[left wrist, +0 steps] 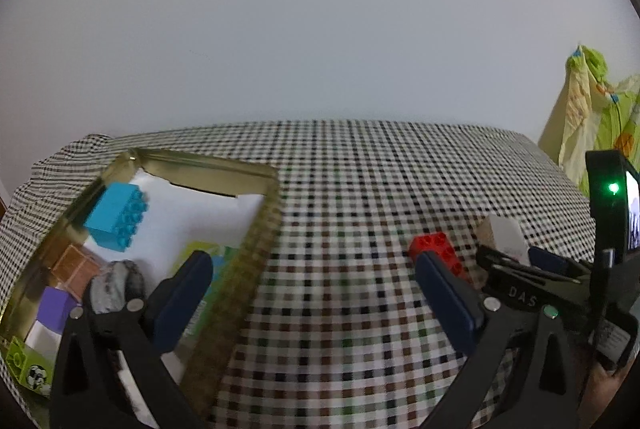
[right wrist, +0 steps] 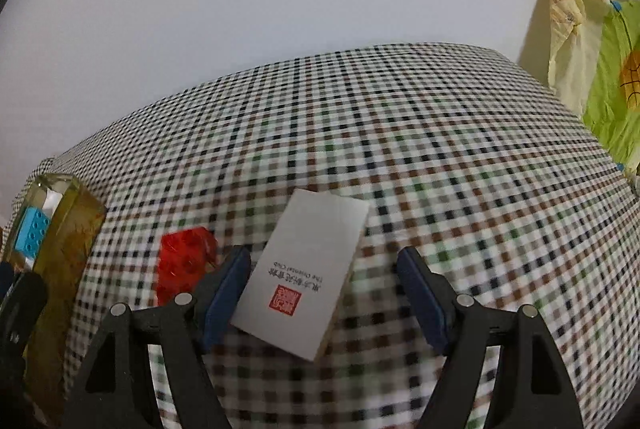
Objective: Organize rigid objects
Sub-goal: 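Move the left gripper to the red brick while right moves to the white box, then grasp the red lego brick with left while right grasps the white box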
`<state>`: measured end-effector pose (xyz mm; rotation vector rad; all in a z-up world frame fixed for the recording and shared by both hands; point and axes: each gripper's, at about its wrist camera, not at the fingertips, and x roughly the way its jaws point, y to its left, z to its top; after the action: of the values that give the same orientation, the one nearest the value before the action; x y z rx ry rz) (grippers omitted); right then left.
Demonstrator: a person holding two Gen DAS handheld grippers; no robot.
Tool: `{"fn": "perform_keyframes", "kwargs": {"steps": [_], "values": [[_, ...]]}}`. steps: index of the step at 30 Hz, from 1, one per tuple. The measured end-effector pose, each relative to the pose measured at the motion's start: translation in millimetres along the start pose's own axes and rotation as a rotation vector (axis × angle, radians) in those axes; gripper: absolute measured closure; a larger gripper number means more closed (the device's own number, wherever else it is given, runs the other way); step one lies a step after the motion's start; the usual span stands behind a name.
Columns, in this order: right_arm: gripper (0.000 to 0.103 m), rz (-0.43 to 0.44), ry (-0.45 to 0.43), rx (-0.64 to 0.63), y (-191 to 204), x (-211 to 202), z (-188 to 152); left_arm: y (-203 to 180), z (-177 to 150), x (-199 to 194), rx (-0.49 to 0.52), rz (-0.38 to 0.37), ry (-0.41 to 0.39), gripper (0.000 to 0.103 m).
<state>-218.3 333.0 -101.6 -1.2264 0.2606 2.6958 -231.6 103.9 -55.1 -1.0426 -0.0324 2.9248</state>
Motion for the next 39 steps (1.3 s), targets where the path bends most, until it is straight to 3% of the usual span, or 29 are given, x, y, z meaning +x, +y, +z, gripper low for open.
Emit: {"fn": "perform_keyframes", "kwargs": {"steps": [3, 5, 15, 28, 31, 33, 37, 38, 39], "values": [[0.052, -0.013, 0.003, -0.01, -9, -6, -4, -14, -1, 4, 0.031, -0.002, 0.011, 0.0], [0.059, -0.011, 0.002, -0.023, -15, -6, -4, -23, -2, 9, 0.052, 0.005, 0.017, 0.0], [0.059, 0.056, -0.01, 0.026, -31, -15, -2, -52, -5, 43, 0.103, -0.04, 0.129, 0.0], [0.059, 0.069, -0.028, 0.106, -51, -28, -9, -73, 5, 52, 0.112, -0.081, 0.144, 0.0], [0.059, 0.071, -0.028, 0.11, -54, -26, -6, -79, 5, 64, 0.135, -0.069, 0.187, 0.002], [0.059, 0.065, -0.027, 0.106, -54, -25, -6, -77, 6, 70, 0.125, -0.085, 0.206, 0.009], [0.059, 0.069, -0.031, 0.095, -51, -26, -5, -78, 7, 77, 0.143, -0.12, 0.226, 0.047], [0.059, 0.071, -0.035, 0.095, -52, -26, -5, -79, 5, 75, 0.152, -0.127, 0.218, 0.063], [0.059, 0.074, -0.041, 0.097, -52, -28, -6, -80, 4, 75, 0.157, -0.136, 0.213, 0.07]]}}
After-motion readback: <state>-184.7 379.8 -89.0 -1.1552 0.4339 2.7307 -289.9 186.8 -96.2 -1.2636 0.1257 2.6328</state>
